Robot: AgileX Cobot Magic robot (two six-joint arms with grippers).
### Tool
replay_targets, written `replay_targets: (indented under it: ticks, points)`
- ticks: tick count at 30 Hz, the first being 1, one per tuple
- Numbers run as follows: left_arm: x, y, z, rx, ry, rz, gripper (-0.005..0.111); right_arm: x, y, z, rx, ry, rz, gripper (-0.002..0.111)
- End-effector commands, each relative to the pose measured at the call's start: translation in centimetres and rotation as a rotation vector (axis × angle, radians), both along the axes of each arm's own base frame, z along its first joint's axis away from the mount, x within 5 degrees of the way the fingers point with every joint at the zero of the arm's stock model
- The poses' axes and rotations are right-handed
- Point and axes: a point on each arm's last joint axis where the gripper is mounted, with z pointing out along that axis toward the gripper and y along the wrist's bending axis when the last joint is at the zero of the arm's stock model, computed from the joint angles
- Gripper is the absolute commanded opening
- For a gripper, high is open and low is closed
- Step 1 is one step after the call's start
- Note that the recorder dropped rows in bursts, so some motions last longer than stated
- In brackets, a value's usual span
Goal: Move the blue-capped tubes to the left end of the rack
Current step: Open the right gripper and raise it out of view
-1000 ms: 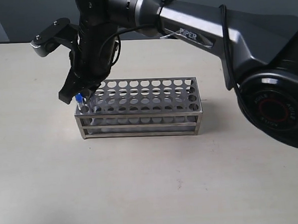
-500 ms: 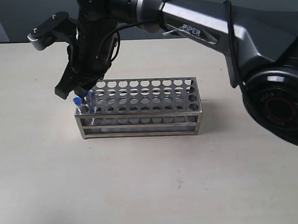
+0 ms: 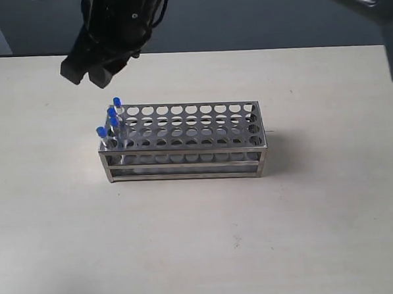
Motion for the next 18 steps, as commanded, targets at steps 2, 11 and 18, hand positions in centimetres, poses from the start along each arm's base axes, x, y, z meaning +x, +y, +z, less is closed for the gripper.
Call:
replay_targets:
  ticks: [2,11,18]
  points:
    - [0.0,0.0,0.0,0.0,-0.011,-0.008,0.0,-1.4,-2.2,5.1,0.048,-0.104,-0.032,0.033]
    - [0.0,0.0,0.0,0.0,-0.011,-0.008,0.0,-5.4,-7.5,13.9,0.166,-0.292,-0.098,-0.001]
    - [0.0,0.0,0.0,0.0,-0.011,-0.008,0.0,-8.5,-11.8,18.8,0.22,-0.441,-0.156,-0.001]
